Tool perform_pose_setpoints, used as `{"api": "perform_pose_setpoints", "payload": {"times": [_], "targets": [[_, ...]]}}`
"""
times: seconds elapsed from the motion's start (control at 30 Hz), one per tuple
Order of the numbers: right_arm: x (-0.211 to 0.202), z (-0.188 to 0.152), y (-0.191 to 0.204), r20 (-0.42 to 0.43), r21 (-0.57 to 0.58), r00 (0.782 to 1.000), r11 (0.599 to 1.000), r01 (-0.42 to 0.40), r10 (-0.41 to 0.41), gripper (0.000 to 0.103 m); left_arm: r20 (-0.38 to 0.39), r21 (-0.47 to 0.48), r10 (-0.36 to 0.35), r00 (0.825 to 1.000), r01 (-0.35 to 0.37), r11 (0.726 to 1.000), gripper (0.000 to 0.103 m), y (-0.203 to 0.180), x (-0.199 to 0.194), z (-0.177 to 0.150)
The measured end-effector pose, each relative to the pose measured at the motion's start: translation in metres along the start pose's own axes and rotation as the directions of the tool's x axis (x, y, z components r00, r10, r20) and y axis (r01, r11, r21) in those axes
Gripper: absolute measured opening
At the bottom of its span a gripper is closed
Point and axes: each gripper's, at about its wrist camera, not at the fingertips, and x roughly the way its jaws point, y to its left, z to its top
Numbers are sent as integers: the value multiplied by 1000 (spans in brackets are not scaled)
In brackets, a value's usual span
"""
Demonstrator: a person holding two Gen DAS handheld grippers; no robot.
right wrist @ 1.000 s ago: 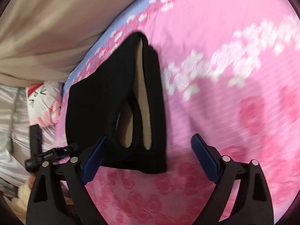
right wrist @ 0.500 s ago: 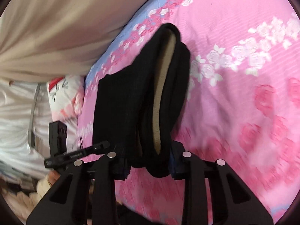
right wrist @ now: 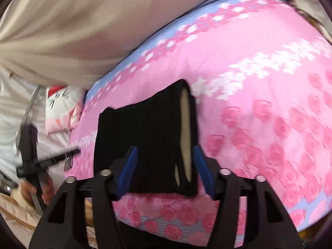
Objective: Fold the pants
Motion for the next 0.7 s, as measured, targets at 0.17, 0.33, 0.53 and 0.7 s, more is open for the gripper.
{"api": "perform_pose_setpoints", "payload": {"times": [0.17,0.33,0.53,0.7], "targets": [[38,-2,-12,-61,38,998,999,-17,19,25,40,168,93,995,-98,981,64,-49,38,38],[33,-6,20,-68,-87,986,984,-159,153,38,-57,188,217,975,-203,961,67,-50,100,37],[11,7,-41,57,147,950,939,-311,306,38,-46,200,268,962,-254,946,72,-53,108,30],[8,29,-82,78,141,978,969,-205,196,31,-48,190,269,962,-256,948,72,-56,113,33]]}}
